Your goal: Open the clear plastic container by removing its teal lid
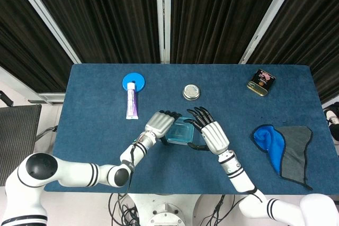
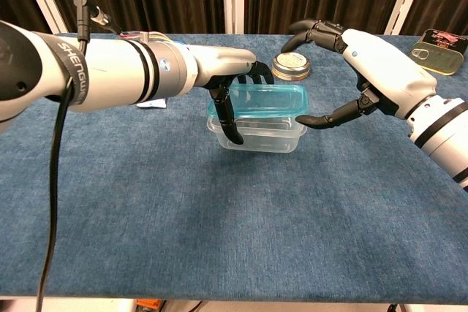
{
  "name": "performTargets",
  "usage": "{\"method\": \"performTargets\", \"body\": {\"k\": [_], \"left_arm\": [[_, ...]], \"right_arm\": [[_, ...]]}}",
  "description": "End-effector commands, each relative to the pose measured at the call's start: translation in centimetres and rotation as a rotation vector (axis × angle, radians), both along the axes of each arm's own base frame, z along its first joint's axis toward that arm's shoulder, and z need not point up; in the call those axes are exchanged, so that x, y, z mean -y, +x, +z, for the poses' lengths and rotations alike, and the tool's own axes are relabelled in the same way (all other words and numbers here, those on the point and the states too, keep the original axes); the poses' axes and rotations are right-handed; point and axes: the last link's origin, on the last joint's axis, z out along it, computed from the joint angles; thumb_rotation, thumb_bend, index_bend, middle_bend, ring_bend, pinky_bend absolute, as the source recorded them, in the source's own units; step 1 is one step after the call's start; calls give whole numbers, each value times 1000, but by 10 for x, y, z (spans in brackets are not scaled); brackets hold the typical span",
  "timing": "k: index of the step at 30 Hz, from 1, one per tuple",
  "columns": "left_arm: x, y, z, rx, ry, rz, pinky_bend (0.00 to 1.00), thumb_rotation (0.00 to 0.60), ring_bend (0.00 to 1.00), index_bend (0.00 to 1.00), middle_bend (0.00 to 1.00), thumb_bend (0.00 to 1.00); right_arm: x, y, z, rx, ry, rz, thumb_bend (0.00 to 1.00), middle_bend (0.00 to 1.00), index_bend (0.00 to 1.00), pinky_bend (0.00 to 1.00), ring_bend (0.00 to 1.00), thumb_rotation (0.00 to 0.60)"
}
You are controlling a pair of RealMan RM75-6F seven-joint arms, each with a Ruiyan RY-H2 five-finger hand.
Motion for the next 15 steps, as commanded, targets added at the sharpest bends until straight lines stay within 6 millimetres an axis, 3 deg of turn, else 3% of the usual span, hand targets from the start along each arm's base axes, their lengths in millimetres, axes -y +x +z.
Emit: {"method": "performTargets", "body": {"k": [1,15], "left_arm": [[0,0,0,0,-1,1,213,600,145,131,164,0],[2,0,4,9,-3,-12,220,600,145,113,160,0]], "right_arm": [[2,1,1,-21,1,-1,419,116,300,0,0,589],[12,10,7,-55,-23,-1,482,170,395,0,0,600]]}}
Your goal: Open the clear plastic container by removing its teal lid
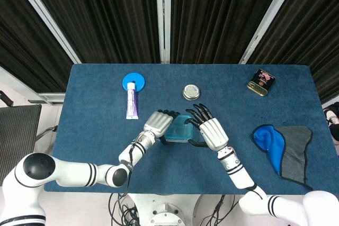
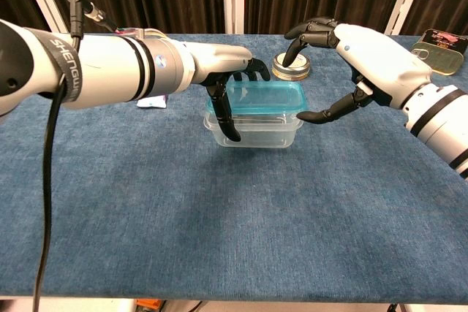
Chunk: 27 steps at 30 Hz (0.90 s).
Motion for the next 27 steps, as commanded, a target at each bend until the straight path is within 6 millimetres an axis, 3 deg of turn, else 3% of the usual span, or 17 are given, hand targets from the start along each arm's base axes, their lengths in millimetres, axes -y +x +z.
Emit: {"method": "performTargets", "body": {"k": [1,8,13,21,27], "left_arm": [[1,0,1,0,0,-2,219,600,145,113,160,0],[2,0,2,4,-1,-10,217,600,145,109,155,0],[2,0,3,7,-1,-6,216,600,129,101,137,0],[0,-3,4,14,-4,10,222,600,107,81,122,0],[-3,-5,6,31,-4,32,169,600,57,55,92,0]], "right_arm": [[1,2,1,11,-6,2,502,175,403,0,0,600],[5,7,3,21,-18,9,621,210,470,0,0,600],[6,7,2,13,-13,3,633,218,513,0,0,600],[5,4,1,15,-9,-7,688,250,681,0,0,600],[4,3,5,9,-17,-8,713,265,738,0,0,600]]}}
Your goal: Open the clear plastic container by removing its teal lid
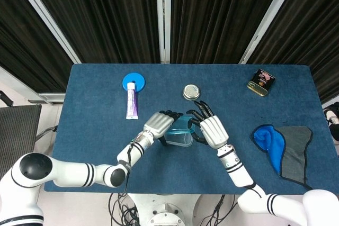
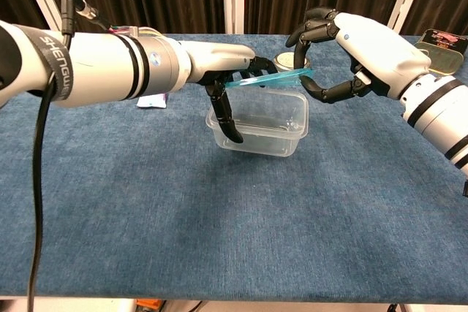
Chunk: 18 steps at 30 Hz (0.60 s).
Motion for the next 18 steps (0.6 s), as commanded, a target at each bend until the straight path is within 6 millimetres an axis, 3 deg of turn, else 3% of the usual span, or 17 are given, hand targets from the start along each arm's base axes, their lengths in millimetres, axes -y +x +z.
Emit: {"method": "performTargets", "body": {"k": [1,10,18], "left_arm": [[-2,-2,2,7,3,10,159,600,50,54,86,0],[-9,-13,14,35,36,39,90,600,0,41,40,0],[-10,-28,26,45,65,54,70,600,0,39,26,0]], "right_arm": [[0,-1,2,-3,-5,3,715,266,740,0,0,600],[-4,-12,26,-35,-50,23,715,267,742,0,0,600],[-2,-33,66,-61,-147,-2,715,268,742,0,0,600]]}}
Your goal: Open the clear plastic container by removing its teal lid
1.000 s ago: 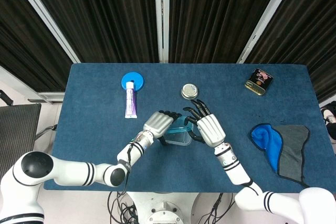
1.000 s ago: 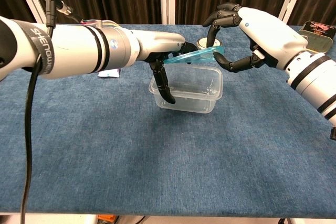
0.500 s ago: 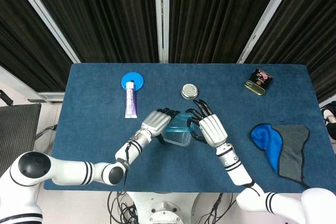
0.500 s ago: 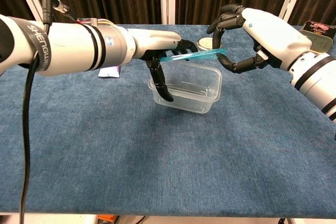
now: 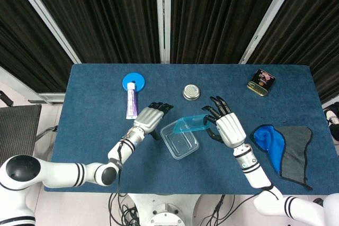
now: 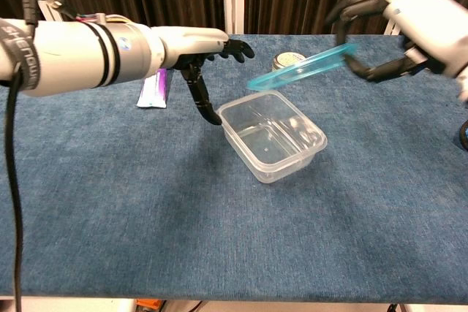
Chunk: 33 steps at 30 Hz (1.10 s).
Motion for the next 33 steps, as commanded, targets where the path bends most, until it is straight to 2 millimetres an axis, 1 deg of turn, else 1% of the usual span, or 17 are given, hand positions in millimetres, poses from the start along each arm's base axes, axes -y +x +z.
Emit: {"method": "performTargets", "body": {"k": [1,5,7,10,12,14,16,18,20,21,22,25,28,33], "left_arm": [[-1,-7,5,2,11,9,69,600,0,39,26,0],[-3,-20,21,9,59,20,63,600,0,39,26,0],[-4,-28,29,7,87,23,56,600,0,39,26,0],[-5,-42,45,10,141,34,51,600,0,39,26,0],[-6,-54,57,21,181,52,50,600,0,39,26,0],[-6,-65,69,35,218,73,49,600,0,39,26,0],[-5,-76,80,43,246,90,49,600,0,39,26,0],[-4,-87,92,54,272,115,48,600,0,39,26,0],[-1,-98,104,64,289,131,48,600,0,39,26,0],[1,-104,108,60,293,133,48,600,0,39,26,0],[4,-111,114,52,295,137,48,600,0,39,26,0],[12,-132,130,29,290,161,47,600,0,39,26,0],[21,-151,144,16,293,193,47,600,0,39,26,0],[40,-183,167,7,338,246,47,600,0,39,26,0]], "right_arm": [[2,-9,18,1,-53,-21,715,269,742,0,0,600],[9,-28,36,-43,-110,-60,715,274,742,0,0,600],[12,-36,39,-69,-125,-73,715,277,742,0,0,600],[18,-48,34,-114,-130,-94,714,278,736,0,0,600],[20,-54,26,-143,-120,-101,701,277,700,0,0,600],[18,-59,15,-162,-94,-105,665,265,649,0,0,600],[14,-64,6,-185,-58,-119,557,210,519,0,0,600],[8,-68,-1,-210,-19,-138,379,119,276,0,0,592],[1,-72,-7,-222,26,-158,271,63,93,0,0,562],[-3,-72,-8,-218,48,-167,219,40,31,0,0,536],[-6,-74,-9,-217,77,-181,187,25,7,0,0,521],[-10,-76,-7,-232,136,-212,104,0,0,0,0,492],[-13,-75,2,-241,170,-227,59,0,0,0,0,480],[-16,-73,32,-253,139,-237,43,0,0,0,0,476]]}}
